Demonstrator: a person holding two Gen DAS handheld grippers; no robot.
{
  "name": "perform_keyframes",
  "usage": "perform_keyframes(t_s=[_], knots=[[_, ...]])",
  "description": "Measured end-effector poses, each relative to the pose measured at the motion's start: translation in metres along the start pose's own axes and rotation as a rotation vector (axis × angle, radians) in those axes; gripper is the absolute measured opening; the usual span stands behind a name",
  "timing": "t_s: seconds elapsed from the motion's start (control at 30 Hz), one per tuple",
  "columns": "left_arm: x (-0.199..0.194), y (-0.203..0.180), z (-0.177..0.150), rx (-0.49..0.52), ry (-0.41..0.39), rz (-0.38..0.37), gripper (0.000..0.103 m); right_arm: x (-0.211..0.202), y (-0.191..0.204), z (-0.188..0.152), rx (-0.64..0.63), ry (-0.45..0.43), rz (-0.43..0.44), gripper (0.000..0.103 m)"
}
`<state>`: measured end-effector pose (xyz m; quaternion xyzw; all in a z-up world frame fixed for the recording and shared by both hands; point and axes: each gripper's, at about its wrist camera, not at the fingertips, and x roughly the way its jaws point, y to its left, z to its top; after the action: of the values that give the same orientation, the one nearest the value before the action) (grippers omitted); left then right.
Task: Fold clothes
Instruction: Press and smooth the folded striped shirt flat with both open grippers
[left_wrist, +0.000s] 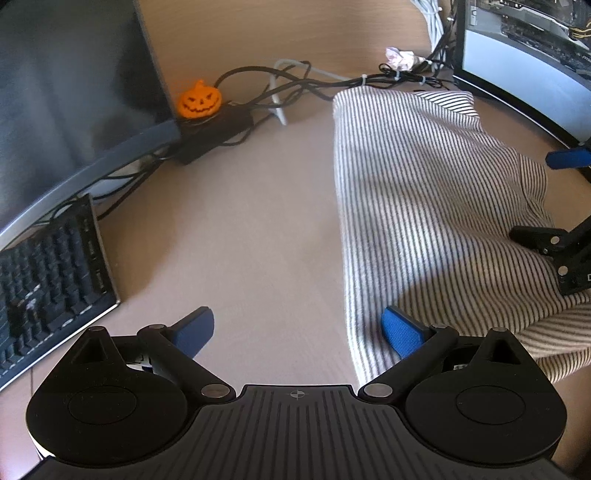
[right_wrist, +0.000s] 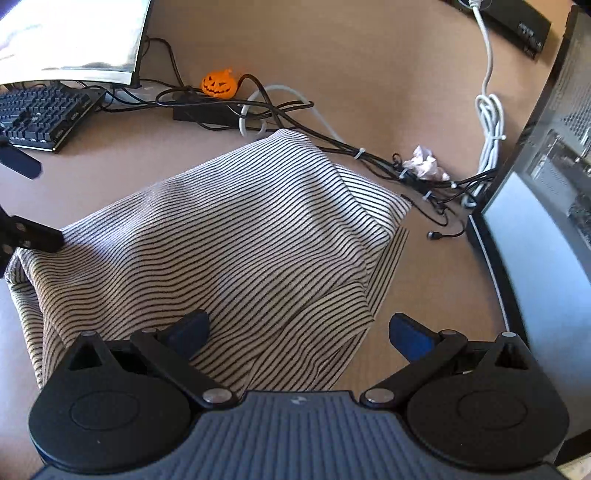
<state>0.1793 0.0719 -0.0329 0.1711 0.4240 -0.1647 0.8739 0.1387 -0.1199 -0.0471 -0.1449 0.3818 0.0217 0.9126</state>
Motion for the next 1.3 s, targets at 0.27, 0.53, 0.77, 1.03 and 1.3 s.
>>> perform_keyframes(t_s=[0.27, 0.53, 0.77, 1.03, 1.3], knots=[[-0.012, 0.019, -0.012, -0.014, -0.004, 0.058, 0.1, -0.016, -0.005, -0.002, -0.019, 0.003, -0.02, 0.103], [-0.02, 0.03, -0.015, -0.068, -0.014, 0.085, 0.1, -0.045, -0.018, 0.004, 0.118, -0.053, 0.023, 0.103], [-0.027, 0.018, -0.013, -0.055, -0.037, 0.057, 0.1, -0.028, 0.025, -0.019, -0.074, 0.013, -0.001, 0.103], [-0.03, 0.016, -0.015, -0.052, -0.042, 0.049, 0.1, -0.051, 0.032, -0.019, -0.119, -0.018, 0.044, 0.103], [-0.035, 0.014, -0.016, -0.048, -0.05, 0.042, 0.1, -0.065, 0.026, -0.028, -0.127, -0.011, 0.038, 0.103]])
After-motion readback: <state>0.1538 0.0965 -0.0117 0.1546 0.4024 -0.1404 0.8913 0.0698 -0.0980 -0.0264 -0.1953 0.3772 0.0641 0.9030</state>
